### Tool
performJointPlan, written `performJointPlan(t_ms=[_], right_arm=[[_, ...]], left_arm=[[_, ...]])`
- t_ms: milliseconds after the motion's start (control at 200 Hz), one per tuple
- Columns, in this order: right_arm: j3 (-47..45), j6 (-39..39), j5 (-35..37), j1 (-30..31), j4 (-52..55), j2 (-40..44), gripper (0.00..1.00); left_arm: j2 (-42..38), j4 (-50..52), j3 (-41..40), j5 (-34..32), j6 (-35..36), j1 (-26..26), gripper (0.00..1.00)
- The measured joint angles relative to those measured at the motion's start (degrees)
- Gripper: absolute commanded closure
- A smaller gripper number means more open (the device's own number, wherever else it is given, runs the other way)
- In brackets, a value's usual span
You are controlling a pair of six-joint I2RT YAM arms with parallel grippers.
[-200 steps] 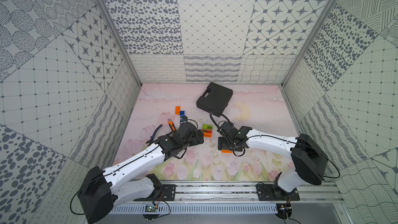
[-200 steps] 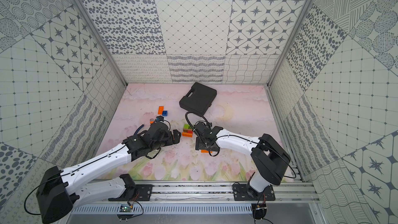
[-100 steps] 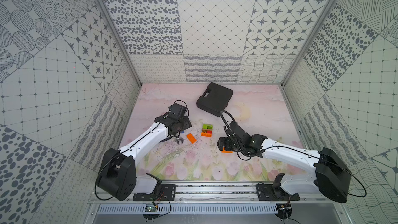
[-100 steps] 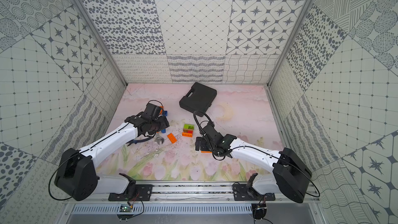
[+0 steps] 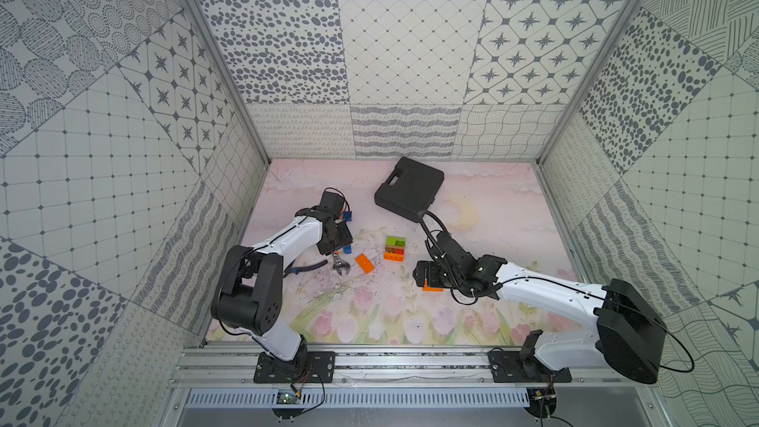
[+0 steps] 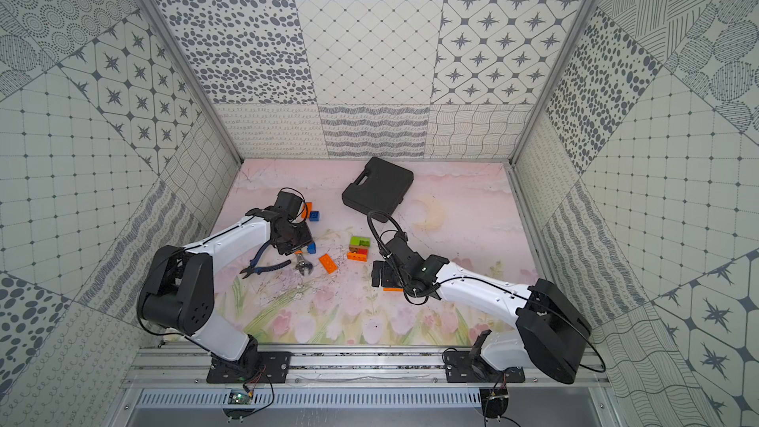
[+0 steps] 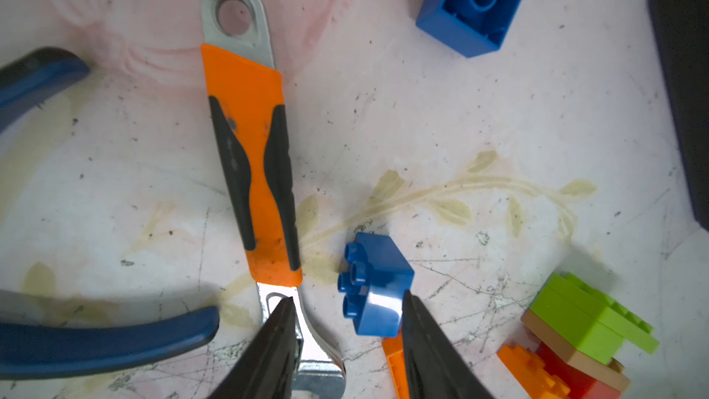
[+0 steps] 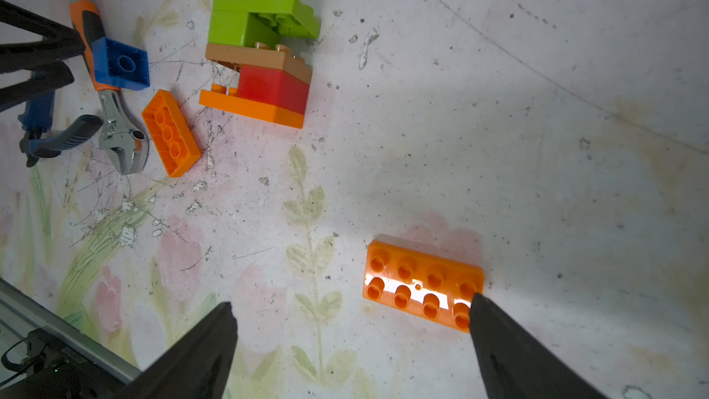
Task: Assemble the number 5 with lego
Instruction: Pick up the lego brick from the center of the board.
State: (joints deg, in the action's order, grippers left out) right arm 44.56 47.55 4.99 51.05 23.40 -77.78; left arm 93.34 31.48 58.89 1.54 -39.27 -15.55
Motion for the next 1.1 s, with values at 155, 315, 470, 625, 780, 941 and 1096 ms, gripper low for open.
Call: performJointPlan(t_ms=[155, 315, 470, 625, 780, 941, 1096], right_arm=[[0.9, 0.0, 0.2, 0.0, 0.8, -1.0, 0.01], [1.6, 0.0, 0.2, 0.0, 1.2, -1.3, 0.01], [1.7, 0.0, 0.2, 0.0, 1.3, -1.8, 0.01], [1.7, 0.0, 0.2, 0.0, 1.5, -2.8, 0.01], [1.9, 0.0, 0.2, 0.0, 1.9, -3.2, 0.01], [1.9, 0.0, 0.1, 0.0, 2.1, -3.2, 0.01], [1.9, 0.1, 0.1, 0.0, 2.3, -3.2, 0.01]], left_arm=[[2.1, 0.2, 0.9, 1.3, 1.4, 0.2, 0.6], [3.5, -0.1, 2.4, 2.6, 2.6, 0.3, 0.65], [4.0, -0.5, 2.7, 3.8, 3.8, 0.3, 0.65], [4.1, -0.6, 2.7, 4.7, 4.3, 0.3, 0.64], [4.5, 0.2, 2.7, 5.2, 4.7, 0.3, 0.59], [4.9, 0.9, 2.7, 5.3, 4.9, 0.2, 0.56], [5.0, 1.0, 2.7, 5.3, 4.9, 0.1, 0.53]])
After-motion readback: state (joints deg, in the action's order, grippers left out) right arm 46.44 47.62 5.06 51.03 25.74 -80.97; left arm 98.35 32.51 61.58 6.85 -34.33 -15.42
